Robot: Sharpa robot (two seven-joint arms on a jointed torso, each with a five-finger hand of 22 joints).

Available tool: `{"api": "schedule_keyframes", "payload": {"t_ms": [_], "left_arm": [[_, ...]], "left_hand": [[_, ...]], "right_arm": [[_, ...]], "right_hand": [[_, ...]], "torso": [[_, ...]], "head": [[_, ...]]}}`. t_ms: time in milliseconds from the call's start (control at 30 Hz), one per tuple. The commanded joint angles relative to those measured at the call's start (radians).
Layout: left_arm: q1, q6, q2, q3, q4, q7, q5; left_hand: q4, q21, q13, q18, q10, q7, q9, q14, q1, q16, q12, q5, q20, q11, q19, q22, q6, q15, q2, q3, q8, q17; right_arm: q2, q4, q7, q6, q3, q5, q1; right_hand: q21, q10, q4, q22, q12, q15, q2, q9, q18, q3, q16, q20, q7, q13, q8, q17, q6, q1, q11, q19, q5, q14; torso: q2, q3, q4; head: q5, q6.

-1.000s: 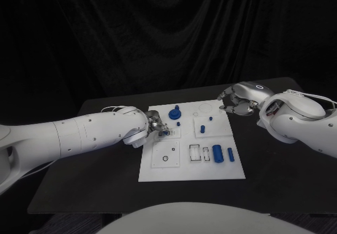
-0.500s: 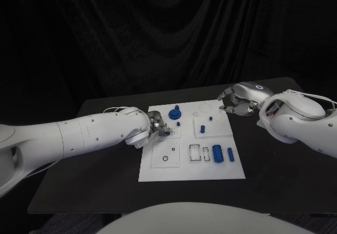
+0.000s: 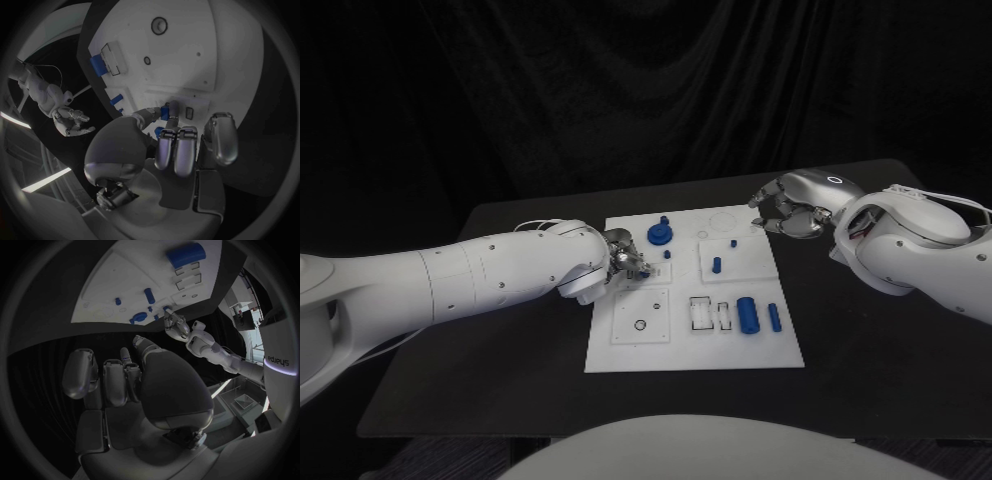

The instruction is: Assemble the parts on the task board

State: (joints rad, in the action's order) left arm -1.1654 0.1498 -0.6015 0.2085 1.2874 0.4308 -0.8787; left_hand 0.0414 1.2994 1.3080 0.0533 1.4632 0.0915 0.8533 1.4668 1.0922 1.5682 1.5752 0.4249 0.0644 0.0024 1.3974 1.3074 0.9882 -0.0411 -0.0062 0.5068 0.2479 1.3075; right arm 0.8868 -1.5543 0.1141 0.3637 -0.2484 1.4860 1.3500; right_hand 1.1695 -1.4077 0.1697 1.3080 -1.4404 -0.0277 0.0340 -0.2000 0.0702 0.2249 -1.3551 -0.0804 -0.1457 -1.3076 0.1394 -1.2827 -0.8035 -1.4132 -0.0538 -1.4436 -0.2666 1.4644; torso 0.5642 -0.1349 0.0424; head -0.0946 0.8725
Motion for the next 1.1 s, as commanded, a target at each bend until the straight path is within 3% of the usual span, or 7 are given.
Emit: {"api": "schedule_keyframes", "payload": {"t_ms": [33,633,1100], "left_arm": [[0.008,-0.028,0.001,0.004,0.001,0.006,0.011],[0.008,-0.019,-0.008,0.004,0.007,-0.01,0.011],[0.009,-0.029,-0.015,0.004,0.012,-0.027,0.011]], "left_hand": [[0.0,-0.004,0.263,0.015,0.108,-0.028,-0.002,0.104,0.003,0.003,-0.004,-0.003,0.0,-0.007,-0.003,0.172,0.022,-0.007,0.01,0.004,-0.002,0.263],[-0.001,-0.006,0.263,0.016,0.108,-0.028,-0.001,0.104,0.005,0.003,-0.004,0.003,0.0,-0.007,-0.005,0.172,0.022,-0.007,0.012,0.007,-0.003,0.263],[-0.007,-0.009,0.263,0.016,0.108,-0.028,0.003,0.104,0.008,0.003,-0.004,0.022,0.0,-0.007,-0.006,0.171,0.023,-0.007,0.005,0.011,-0.003,0.263]], "right_arm": [[0.0,0.0,0.019,-0.008,0.001,-0.009,-0.003],[0.0,0.001,0.02,-0.011,0.001,-0.01,-0.007],[0.001,0.002,0.021,-0.013,0.001,-0.01,-0.008]], "right_hand": [[-0.006,0.01,-0.001,0.151,0.005,0.006,-0.007,0.001,0.013,0.005,0.005,-0.003,0.002,-0.047,0.004,0.0,-0.007,0.0,0.0,0.005,-0.004,0.026],[-0.011,0.011,-0.002,0.15,0.006,0.007,-0.008,0.002,0.013,0.007,0.007,-0.003,0.002,-0.045,0.003,0.002,-0.008,-0.001,-0.001,0.007,-0.008,0.025],[-0.013,0.011,-0.002,0.149,0.006,0.007,-0.008,0.002,0.014,0.008,0.008,-0.003,0.001,-0.044,0.003,0.003,-0.01,-0.001,-0.002,0.007,-0.01,0.024]], "torso": [[0.0,-0.0001,-0.0005],[0.0,0.0012,-0.0023],[-0.001,-0.0002,-0.0012]], "head": [[0.0,0.0],[-0.004,0.0],[-0.004,0.0]]}}
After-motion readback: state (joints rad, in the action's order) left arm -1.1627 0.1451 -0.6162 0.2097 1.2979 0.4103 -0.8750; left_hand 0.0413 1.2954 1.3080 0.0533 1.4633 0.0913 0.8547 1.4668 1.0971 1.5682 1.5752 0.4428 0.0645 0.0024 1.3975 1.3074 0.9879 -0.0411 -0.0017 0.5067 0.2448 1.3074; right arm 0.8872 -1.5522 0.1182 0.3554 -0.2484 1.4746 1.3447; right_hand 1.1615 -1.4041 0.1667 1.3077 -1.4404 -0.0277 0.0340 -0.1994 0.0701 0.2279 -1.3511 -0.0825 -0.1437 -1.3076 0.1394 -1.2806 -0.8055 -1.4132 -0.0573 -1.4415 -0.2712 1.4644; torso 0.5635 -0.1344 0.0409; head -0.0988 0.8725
